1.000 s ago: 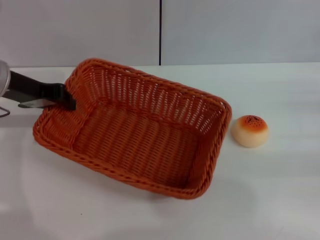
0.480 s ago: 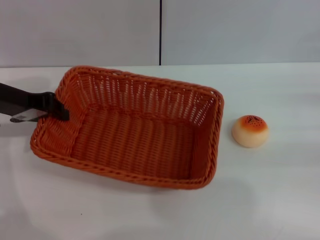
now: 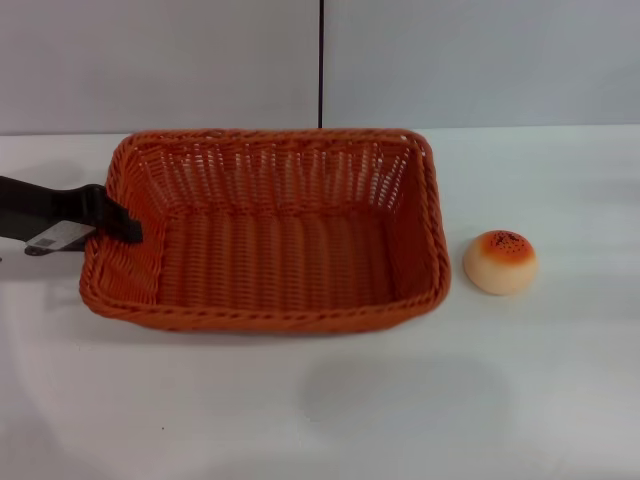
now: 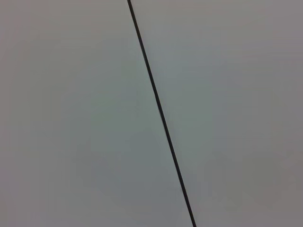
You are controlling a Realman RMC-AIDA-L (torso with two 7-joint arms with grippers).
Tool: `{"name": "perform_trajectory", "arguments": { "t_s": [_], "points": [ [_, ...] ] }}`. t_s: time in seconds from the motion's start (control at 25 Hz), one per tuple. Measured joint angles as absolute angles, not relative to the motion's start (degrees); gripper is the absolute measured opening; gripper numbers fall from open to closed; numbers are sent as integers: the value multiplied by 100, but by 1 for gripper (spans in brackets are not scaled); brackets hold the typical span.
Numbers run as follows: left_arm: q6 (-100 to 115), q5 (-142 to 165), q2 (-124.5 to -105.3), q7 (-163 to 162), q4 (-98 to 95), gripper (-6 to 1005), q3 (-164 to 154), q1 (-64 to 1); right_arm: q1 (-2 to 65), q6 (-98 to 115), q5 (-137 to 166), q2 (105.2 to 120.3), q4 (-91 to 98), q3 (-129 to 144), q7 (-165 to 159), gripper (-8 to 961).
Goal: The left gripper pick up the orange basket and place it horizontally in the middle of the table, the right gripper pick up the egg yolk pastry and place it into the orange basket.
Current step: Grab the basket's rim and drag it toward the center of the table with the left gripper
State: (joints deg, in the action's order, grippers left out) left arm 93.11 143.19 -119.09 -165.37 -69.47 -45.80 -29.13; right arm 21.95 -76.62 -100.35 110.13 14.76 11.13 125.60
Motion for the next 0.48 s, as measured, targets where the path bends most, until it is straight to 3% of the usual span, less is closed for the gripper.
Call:
{"name": "perform_trajectory", "arguments": {
  "t_s": [0.48],
  "points": [
    [9251, 14151, -11892, -16512, -7007, 182, -4632, -2891, 2197, -7611, -10021, 11012, 1502, 1107, 12565, 619]
  ]
}}
